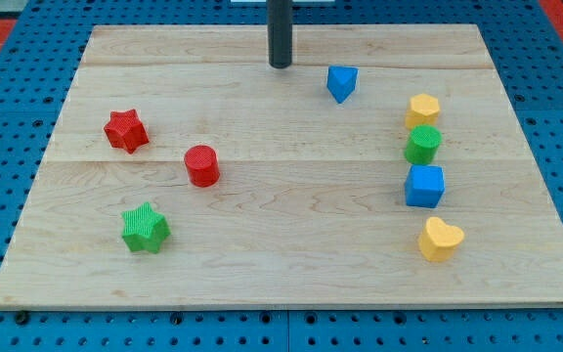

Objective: Push the triangle above the hexagon

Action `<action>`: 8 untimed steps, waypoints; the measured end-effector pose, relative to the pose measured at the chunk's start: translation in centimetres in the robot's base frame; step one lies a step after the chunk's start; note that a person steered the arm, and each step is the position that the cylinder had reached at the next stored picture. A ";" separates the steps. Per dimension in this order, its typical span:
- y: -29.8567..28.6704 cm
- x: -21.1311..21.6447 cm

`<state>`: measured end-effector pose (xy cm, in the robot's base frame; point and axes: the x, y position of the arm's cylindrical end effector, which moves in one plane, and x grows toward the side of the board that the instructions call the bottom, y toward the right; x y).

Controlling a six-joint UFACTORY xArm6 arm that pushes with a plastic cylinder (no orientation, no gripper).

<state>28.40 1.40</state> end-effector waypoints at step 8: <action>5.7 3.8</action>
<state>32.19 7.07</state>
